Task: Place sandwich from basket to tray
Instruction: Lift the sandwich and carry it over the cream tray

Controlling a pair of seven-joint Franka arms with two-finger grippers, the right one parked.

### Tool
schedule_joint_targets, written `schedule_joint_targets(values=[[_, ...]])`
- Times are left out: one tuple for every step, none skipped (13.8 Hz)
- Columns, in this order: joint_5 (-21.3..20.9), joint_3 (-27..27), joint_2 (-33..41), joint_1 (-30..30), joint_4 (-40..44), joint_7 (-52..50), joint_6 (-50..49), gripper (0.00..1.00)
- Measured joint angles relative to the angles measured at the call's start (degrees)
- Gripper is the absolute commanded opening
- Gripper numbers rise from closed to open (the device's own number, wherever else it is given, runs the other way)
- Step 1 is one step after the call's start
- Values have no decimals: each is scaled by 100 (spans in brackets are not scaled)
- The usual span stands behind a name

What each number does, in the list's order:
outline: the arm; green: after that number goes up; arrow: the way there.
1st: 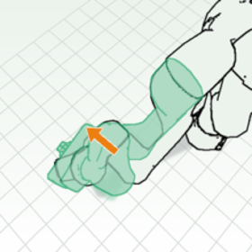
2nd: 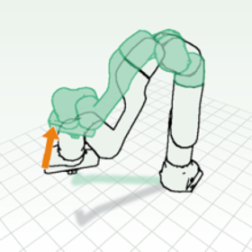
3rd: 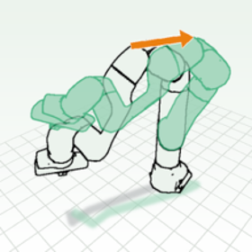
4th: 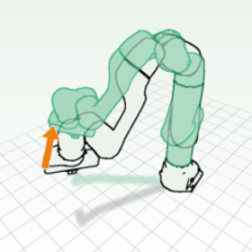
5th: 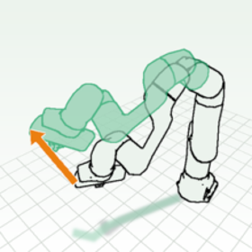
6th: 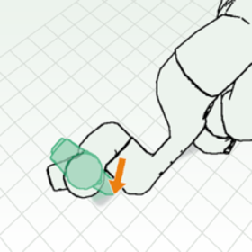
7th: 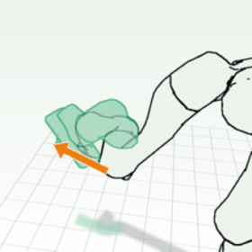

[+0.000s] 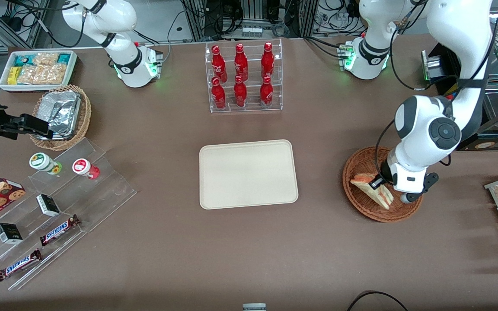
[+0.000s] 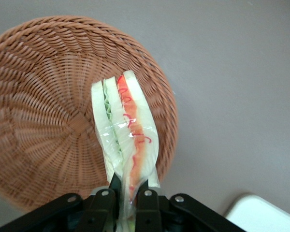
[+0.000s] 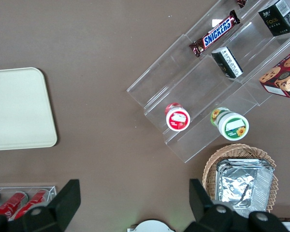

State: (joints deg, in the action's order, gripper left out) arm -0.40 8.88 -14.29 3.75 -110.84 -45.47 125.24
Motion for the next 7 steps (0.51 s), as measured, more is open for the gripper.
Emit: schedule_joint_targets(values=[[-158,11,38,180,320,-2,-537,0],[-285,23,52,400,619,-12,-997,0],[-340,28,51,643,842,-18,-1272,0],[-366,31,41,896,976,-24,-1380,0],[-403,34,17,1143,1040,-28,-1387,0],[-455,36,-36,1400,1090,-33,-1370,0],[-480,38,-123,1655,1163,-49,-1339,0]])
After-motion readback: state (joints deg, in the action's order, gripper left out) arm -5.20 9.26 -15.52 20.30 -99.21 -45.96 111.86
